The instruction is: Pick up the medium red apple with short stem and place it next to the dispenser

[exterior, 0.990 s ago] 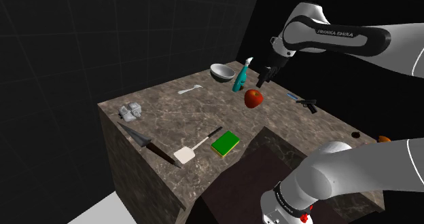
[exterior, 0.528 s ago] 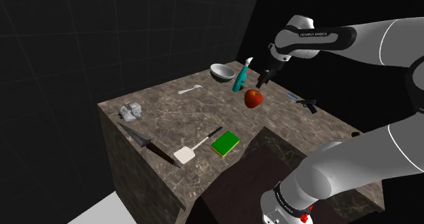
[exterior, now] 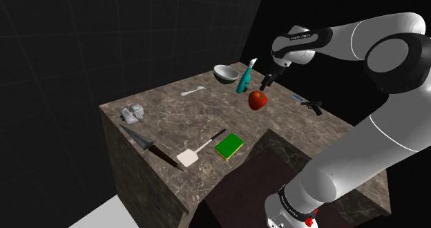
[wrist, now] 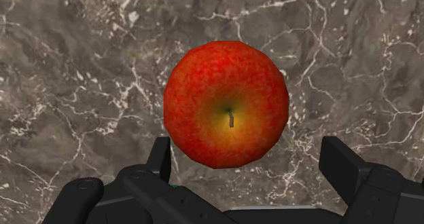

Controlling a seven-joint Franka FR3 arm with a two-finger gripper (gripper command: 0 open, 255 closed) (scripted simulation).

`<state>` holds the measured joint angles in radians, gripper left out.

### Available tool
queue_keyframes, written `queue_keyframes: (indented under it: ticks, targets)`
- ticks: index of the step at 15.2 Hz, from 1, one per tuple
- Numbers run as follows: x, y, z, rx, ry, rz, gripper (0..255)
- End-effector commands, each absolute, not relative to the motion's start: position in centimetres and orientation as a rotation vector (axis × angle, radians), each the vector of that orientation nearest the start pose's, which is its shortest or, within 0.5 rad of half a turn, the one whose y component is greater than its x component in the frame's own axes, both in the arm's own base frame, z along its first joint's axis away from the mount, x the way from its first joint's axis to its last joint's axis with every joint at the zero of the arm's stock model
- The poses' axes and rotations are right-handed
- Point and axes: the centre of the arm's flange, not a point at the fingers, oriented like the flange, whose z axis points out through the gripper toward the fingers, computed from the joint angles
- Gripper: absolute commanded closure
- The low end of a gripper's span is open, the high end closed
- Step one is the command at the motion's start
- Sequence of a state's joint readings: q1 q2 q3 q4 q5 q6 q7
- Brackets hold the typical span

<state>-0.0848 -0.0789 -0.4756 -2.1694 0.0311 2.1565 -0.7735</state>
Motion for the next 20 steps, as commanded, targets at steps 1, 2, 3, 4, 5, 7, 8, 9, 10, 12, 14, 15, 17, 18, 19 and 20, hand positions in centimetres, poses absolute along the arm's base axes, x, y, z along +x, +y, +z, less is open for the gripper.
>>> queue_keyframes:
  ticks: [1,2,3,4,5,7,8,9,10,12,14,15,17,18,19,20]
  targets:
    - [44.9,-28.4,41.8,-3.110,-0.309,-0.132,0]
    - [44.9,-28.4,41.3,-3.110,-0.309,-0.132,0]
    - [44.9,-28.4,40.8,-3.110,-0.309,-0.132,0]
    - [45.0,-28.4,40.3,-3.110,-0.309,-0.132,0]
    - [45.0,-28.4,39.7,-3.110,-0.309,-0.132,0]
    - [45.0,-28.4,39.4,-3.110,-0.309,-0.132,0]
    - [45.0,-28.4,39.4,-3.110,-0.309,-0.132,0]
    - [45.0,-28.4,39.4,-3.110,-0.309,-0.132,0]
    - [45.0,-28.4,39.4,-3.110,-0.309,-0.132,0]
    - [45.0,-28.4,39.4,-3.110,-0.309,-0.132,0]
    - [45.1,-28.4,39.4,-3.110,-0.309,-0.132,0]
    - [45.1,-28.4,39.4,-3.110,-0.309,-0.132,255]
    - [45.0,-28.4,39.4,-3.110,-0.309,-0.132,255]
    - [45.0,-28.4,39.4,-3.110,-0.309,-0.132,255]
    - [45.0,-28.4,39.4,-3.110,-0.309,-0.132,255]
    - [45.0,-28.4,39.4,-3.110,-0.309,-0.132,255]
